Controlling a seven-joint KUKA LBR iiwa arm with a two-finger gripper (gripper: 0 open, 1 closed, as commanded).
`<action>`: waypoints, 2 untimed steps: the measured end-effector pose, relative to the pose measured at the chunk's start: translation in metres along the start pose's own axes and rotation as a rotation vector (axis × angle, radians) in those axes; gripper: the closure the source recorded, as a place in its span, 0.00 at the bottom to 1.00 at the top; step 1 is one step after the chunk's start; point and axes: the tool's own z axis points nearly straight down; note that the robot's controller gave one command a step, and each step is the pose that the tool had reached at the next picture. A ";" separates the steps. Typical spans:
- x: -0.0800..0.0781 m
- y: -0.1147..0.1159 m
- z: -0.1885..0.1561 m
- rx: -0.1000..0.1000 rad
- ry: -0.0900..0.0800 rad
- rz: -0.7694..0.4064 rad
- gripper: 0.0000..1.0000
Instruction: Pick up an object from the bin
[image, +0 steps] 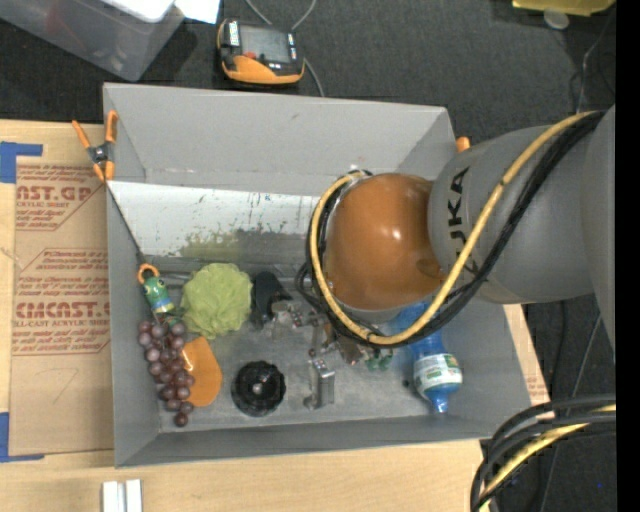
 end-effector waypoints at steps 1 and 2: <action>-0.012 -0.001 -0.001 -0.001 -0.011 -0.283 0.00; -0.002 0.047 0.039 -0.003 -0.003 -0.426 0.00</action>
Offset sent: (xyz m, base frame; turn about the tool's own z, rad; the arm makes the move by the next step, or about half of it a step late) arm -0.0094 0.0440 -0.0386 -0.4262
